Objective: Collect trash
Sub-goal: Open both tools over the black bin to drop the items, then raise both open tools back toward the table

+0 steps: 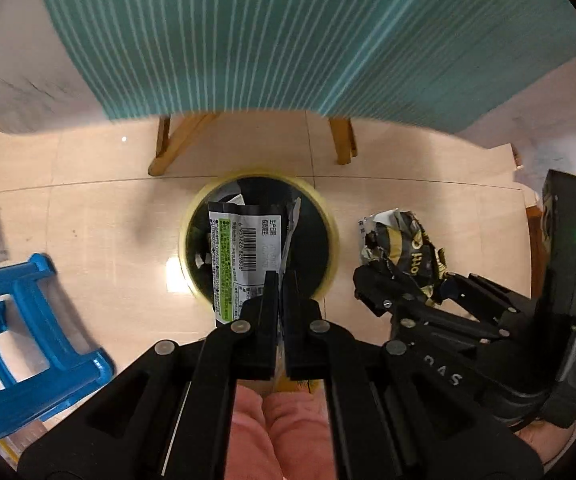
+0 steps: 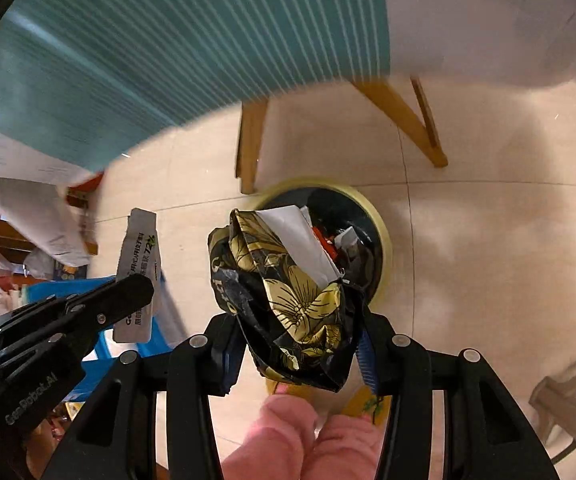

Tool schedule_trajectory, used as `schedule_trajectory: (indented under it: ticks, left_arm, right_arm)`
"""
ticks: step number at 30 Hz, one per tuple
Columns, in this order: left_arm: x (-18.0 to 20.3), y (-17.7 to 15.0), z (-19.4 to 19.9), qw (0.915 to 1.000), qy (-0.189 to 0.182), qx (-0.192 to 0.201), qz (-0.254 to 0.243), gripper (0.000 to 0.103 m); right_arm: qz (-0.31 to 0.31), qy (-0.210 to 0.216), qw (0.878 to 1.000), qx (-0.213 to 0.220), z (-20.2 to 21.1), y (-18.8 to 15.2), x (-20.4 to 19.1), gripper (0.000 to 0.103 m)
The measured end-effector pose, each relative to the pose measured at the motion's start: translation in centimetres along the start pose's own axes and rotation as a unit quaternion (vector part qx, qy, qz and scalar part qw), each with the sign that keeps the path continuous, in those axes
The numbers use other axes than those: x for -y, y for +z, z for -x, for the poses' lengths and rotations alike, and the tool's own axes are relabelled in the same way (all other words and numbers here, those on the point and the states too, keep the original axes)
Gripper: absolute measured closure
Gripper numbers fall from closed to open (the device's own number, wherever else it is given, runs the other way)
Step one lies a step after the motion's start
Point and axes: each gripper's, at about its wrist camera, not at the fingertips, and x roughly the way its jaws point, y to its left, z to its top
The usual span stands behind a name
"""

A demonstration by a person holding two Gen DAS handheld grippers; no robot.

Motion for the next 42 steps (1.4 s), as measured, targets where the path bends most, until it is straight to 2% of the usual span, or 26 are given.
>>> schedule_trajectory:
  ticks: [7,13,15,16,17,19,20,22,33,38,42]
  left_arm:
    - [-1.0,0.6,-6.4,0.9998,0.019,-0.004,-0.002,0.103]
    - [-2.4,1.0,-9.9,0.9989,0.043,-0.016,-0.009,0.103]
    - [-2.5,1.0,-10.4,0.9986,0.049,-0.018,-0.009,0.095]
    - [-2.7,1.1,-10.5,0.9986,0.049,-0.018,-0.01,0.081]
    - [-2.7,1.0,-10.7,0.9987,0.048,-0.015,-0.01,0.063]
    - [-2.8,1.0,-10.5,0.9984,0.056,-0.007,-0.011,0.045]
    - [-2.8,0.9,-10.3,0.9983,0.057,-0.002,-0.012,0.038]
    - [-2.8,1.0,-10.2,0.998,0.061,0.0,-0.015,0.033]
    - [-2.0,0.6,-7.0,0.9963,0.078,0.023,-0.03,0.032]
    - [-1.4,0.4,-3.8,0.997,0.072,0.022,-0.02,0.032]
    - [-0.7,0.5,0.0,0.9972,0.068,0.023,-0.018,0.032]
  right_arm:
    - [-0.009,-0.004,1.0,-0.013,-7.7,-0.1,1.4,0.056]
    - [-0.016,-0.001,1.0,-0.019,-10.9,0.6,2.3,0.051]
    - [-0.018,-0.001,1.0,-0.016,-11.2,0.8,2.2,0.046]
    - [-0.019,-0.001,1.0,-0.015,-11.6,0.8,2.5,0.04]
    - [-0.019,0.0,1.0,-0.014,-11.6,0.8,2.8,0.035]
    - [-0.022,-0.006,1.0,-0.009,-11.6,0.9,3.1,0.033]
    - [-0.025,-0.004,1.0,-0.009,-11.8,0.9,3.4,0.033]
    - [-0.029,-0.006,1.0,-0.009,-11.8,0.9,3.7,0.033]
    - [-0.034,-0.019,0.999,0.007,-9.8,0.7,3.5,0.032]
    - [-0.036,-0.029,0.999,0.007,-6.7,0.5,2.7,0.028]
    - [-0.026,-0.045,0.999,0.003,-2.7,0.7,1.3,0.027]
